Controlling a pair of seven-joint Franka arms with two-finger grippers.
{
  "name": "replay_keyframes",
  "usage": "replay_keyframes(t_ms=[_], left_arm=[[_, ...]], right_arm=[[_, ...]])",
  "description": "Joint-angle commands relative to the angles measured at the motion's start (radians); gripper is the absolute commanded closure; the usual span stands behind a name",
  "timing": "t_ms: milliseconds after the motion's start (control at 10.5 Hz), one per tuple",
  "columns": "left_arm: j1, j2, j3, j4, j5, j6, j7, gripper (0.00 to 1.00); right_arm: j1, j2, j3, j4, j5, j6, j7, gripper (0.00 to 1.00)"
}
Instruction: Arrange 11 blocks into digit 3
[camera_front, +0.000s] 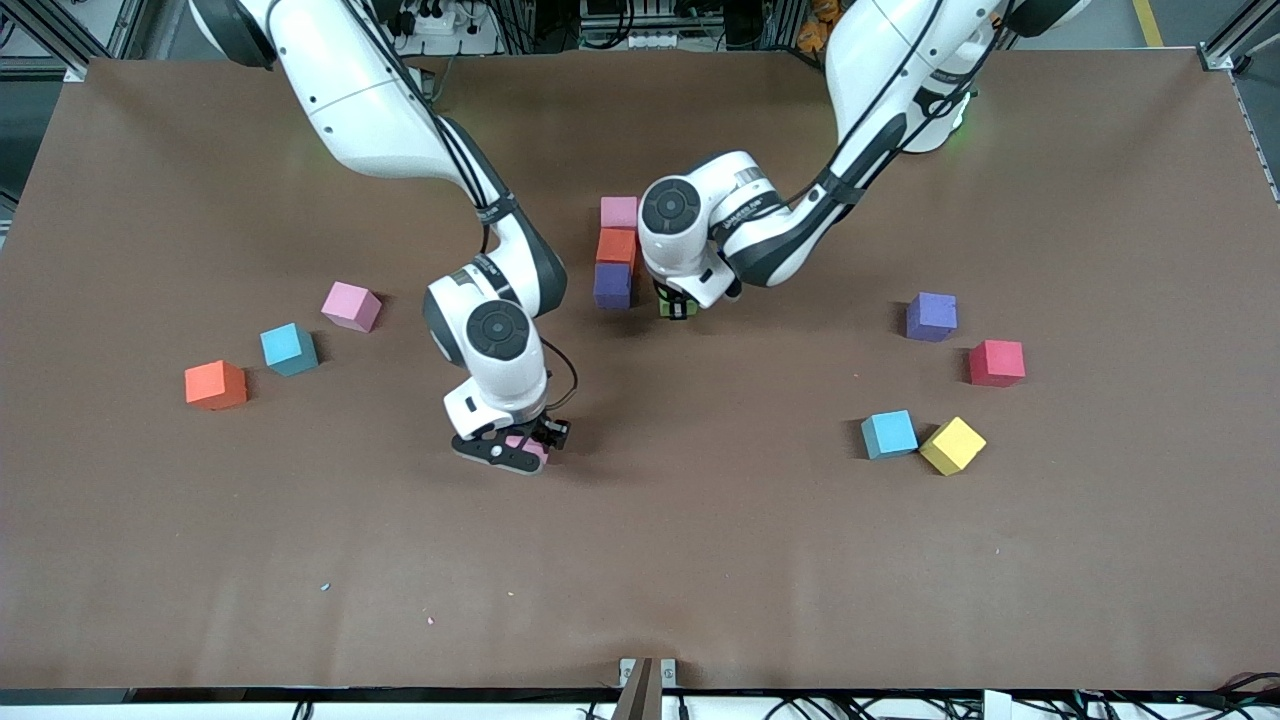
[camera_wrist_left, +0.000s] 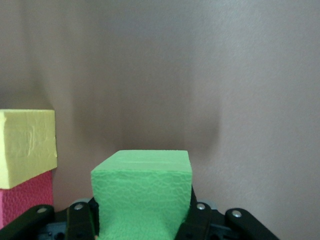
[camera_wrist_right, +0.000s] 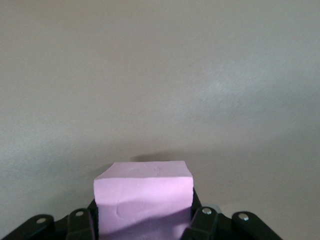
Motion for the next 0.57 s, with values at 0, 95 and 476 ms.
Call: replay_keyframes(t_ms=[0, 95, 476], left_arm=[[-0.019, -0.026, 0.005, -0.048, 0.122, 0.052, -0.146, 0.72], [-0.032, -0.026, 0.005, -0.051, 0.15, 0.054, -0.178, 0.72], [-0.077, -0.02, 0.005, -0.05, 0.171, 0.084, -0.223, 0.75]], right_arm=[[-0.028, -0.038, 0.005, -0.01, 0.051, -0.046, -0.14, 1.0], [-0.034, -0.045, 0.005, -0.007, 0.06, -0.062, -0.15, 1.0], [-0.034, -0.05, -0.01, -0.009, 0.106, -0.077, -0.24, 1.0]])
